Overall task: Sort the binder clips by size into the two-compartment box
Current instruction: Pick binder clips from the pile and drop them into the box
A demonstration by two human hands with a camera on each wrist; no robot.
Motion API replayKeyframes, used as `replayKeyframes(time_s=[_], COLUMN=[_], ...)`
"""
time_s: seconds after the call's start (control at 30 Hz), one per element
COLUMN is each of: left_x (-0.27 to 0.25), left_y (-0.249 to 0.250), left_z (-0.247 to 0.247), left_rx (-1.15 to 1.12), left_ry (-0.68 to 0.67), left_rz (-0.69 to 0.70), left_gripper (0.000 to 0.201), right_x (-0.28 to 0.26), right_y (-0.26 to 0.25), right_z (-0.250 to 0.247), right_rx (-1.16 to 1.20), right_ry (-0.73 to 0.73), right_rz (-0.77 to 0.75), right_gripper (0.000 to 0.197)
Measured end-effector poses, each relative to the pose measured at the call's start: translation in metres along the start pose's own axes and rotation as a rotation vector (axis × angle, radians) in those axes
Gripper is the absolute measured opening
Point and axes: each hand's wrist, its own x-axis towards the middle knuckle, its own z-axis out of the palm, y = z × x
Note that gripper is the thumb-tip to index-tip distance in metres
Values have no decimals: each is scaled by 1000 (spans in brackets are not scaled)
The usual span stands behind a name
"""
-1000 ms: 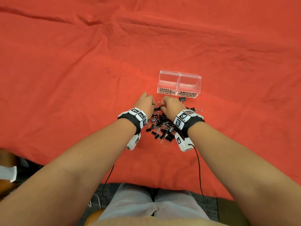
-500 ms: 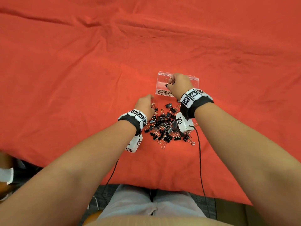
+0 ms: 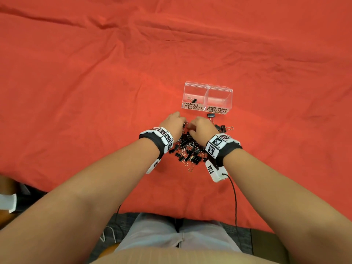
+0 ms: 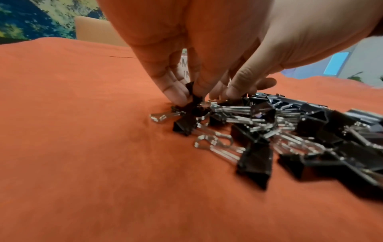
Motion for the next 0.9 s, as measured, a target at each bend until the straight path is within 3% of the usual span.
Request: replayKeyframes(time_s=[0.17,0.43,0.67,0.77,0.9], left_x=[3,1,1,11,32], left_y=[2,6,10,24,36], left_z=[-3,-2,-26,-45,-68], left_rx=[77,112,-280,-355,-384], left_ry=[12,29,186,272,309], left_rz=[32,43,-17,22,-4], left_gripper=[14,18,18,18,19], right_x=[-2,-7,-7,-9,-12], right_y=[-3,-5,8,5,9], right_z=[-1,8,7,6,-6], right_rx=[-40,45,265,311,587], right_ry=[-13,60,139,155,234], right_rz=[-19,8,151,149,259], right_gripper=[30,15,10,13,22])
